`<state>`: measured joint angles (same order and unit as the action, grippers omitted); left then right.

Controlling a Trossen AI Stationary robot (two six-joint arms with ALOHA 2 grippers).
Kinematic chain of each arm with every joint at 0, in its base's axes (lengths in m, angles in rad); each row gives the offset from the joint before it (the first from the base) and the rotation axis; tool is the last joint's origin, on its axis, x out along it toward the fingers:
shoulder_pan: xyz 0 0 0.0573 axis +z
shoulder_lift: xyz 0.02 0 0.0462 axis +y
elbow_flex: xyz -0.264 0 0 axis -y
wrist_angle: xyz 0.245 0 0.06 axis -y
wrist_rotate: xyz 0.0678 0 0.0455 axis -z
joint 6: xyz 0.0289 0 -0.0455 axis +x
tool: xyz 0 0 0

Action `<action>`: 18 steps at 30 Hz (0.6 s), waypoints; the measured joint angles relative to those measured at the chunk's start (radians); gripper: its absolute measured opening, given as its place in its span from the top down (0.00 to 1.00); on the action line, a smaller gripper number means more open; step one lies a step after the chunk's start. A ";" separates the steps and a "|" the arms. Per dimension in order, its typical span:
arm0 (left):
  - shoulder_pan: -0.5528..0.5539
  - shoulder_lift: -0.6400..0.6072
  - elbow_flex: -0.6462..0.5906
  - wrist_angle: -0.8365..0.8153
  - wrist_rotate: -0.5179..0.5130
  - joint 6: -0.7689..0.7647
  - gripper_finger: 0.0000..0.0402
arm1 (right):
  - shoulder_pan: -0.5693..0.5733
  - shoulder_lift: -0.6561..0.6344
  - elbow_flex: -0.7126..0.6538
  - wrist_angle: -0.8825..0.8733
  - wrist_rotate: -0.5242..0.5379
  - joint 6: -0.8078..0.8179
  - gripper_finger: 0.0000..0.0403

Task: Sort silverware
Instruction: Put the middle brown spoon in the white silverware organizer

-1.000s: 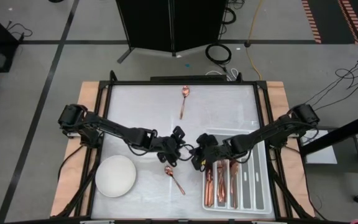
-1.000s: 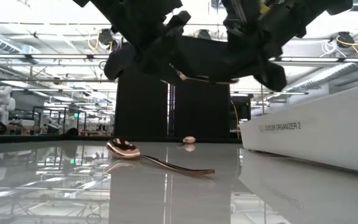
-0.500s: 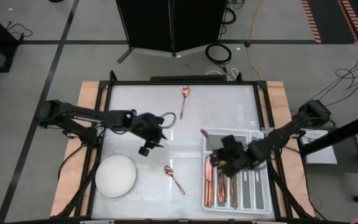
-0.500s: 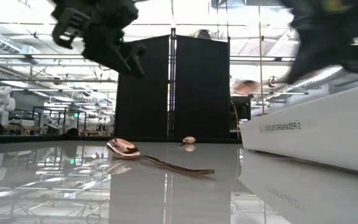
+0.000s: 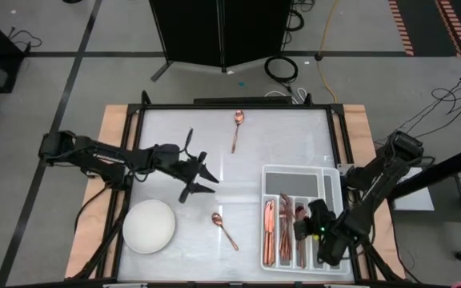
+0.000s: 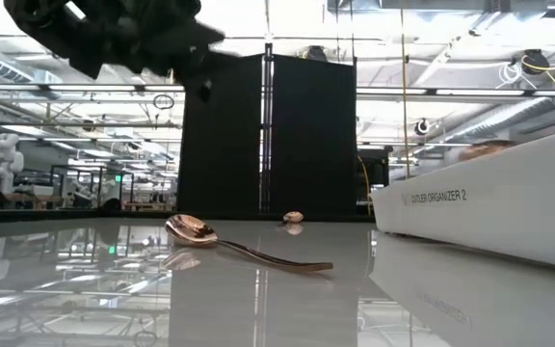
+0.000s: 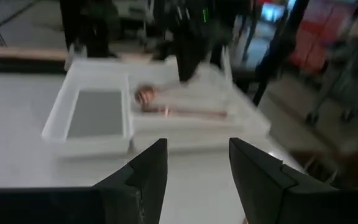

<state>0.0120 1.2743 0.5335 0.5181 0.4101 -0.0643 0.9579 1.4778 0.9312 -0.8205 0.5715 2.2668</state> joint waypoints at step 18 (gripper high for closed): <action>-0.229 0.008 0.000 0.165 -0.365 -0.191 0.57 | 0.101 0.332 0.443 -0.587 -0.312 0.023 1.00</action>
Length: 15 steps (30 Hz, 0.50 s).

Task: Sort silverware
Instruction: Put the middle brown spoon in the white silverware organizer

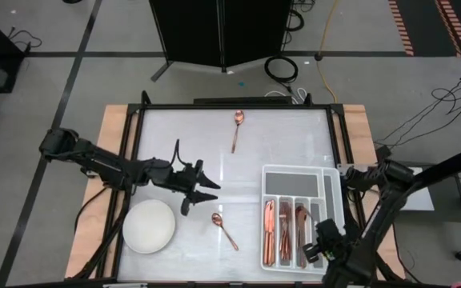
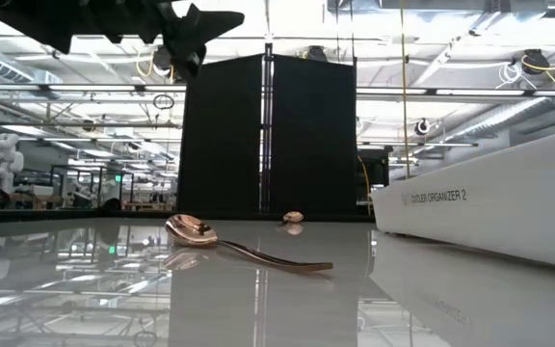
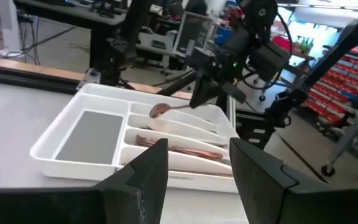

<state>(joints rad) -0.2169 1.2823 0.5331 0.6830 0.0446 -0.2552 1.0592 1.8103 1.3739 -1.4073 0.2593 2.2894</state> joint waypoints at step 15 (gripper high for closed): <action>-0.103 0.000 0.000 -0.004 -0.028 -0.020 0.57 | -0.131 0.074 0.002 0.104 -0.004 0.003 1.00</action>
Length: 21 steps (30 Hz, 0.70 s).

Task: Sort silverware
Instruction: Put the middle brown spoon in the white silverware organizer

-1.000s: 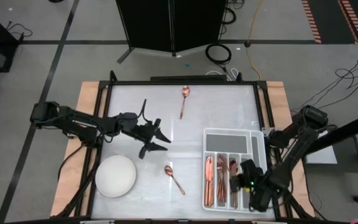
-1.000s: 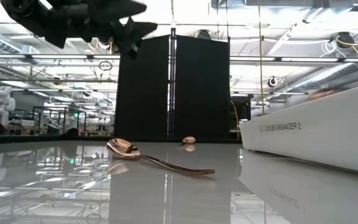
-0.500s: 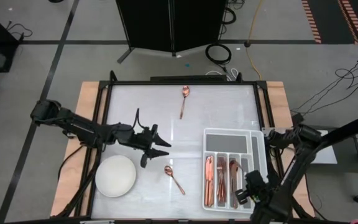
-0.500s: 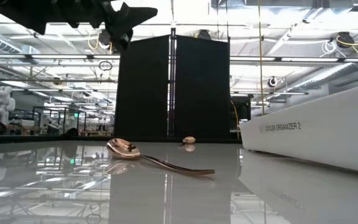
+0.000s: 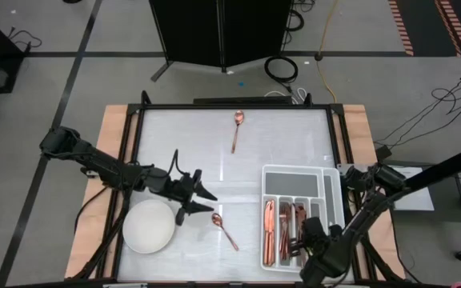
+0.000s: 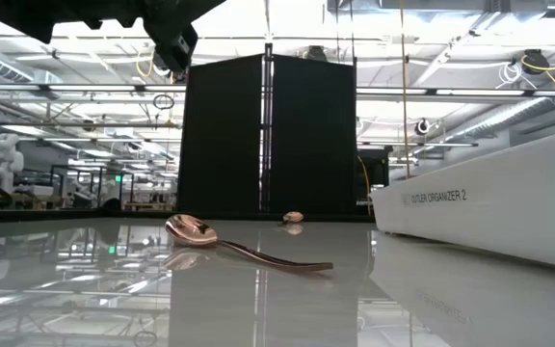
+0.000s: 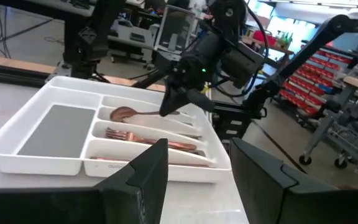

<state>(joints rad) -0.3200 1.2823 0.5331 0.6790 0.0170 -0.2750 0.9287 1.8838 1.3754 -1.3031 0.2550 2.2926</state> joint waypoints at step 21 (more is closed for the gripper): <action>-0.036 0.000 0.001 -0.029 0.000 0.053 0.57 | -0.026 0.062 0.000 0.148 -0.101 0.022 0.86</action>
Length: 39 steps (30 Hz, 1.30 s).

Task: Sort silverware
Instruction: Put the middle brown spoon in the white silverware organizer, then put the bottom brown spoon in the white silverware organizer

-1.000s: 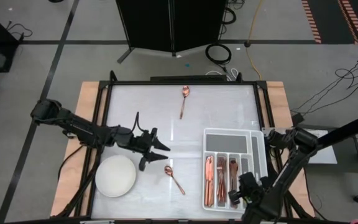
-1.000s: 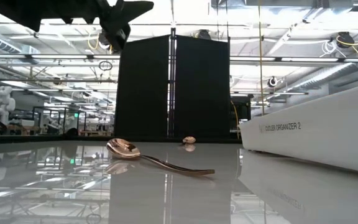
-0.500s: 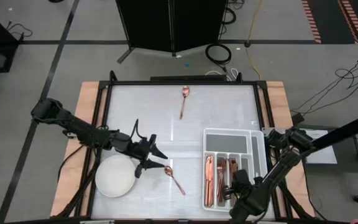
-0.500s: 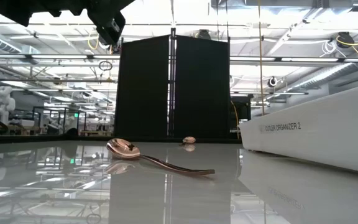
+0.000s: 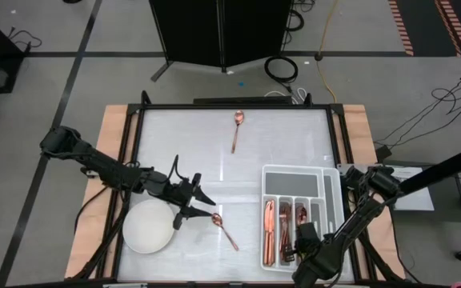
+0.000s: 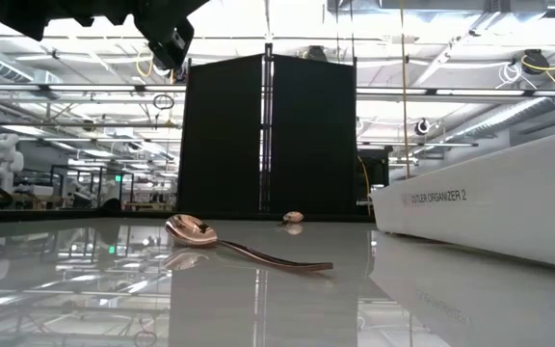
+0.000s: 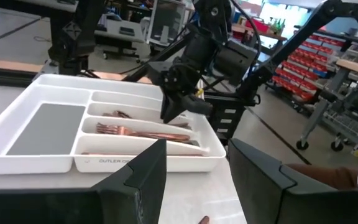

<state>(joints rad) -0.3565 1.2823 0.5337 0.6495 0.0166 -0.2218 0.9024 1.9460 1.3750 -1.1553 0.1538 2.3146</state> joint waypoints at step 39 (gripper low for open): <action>0.028 0.635 0.520 -0.702 0.222 0.517 0.57 | -0.013 -0.149 0.000 0.053 0.574 -0.452 0.67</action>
<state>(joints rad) -0.3283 1.9178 1.0534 -0.0520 0.2390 0.2955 0.8894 1.7973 1.3748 -1.1019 0.7282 1.8622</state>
